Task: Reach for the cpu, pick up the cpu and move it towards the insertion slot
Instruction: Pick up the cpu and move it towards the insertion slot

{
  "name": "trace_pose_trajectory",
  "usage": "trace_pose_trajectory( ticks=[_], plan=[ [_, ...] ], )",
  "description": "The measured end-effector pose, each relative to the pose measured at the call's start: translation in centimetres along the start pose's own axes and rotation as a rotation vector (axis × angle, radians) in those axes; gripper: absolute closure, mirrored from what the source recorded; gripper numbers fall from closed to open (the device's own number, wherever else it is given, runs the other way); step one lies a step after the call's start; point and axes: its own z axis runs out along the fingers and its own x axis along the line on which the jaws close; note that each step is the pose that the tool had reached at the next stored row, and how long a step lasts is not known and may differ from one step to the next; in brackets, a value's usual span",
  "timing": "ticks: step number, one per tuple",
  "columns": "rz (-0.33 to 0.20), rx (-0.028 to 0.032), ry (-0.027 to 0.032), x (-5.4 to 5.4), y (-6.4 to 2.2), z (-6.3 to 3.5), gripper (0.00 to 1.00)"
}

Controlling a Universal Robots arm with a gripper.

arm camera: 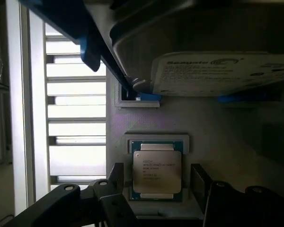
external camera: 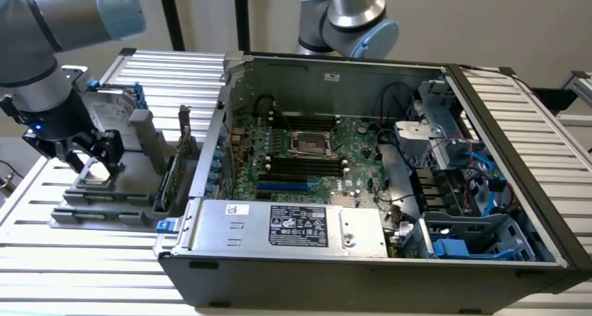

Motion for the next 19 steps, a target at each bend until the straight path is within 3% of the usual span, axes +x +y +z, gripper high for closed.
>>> trace_pose_trajectory(
  ticks=[19],
  plan=[
    [-0.023,0.0002,0.0018,-0.12,0.00,0.57,0.33]
  ],
)
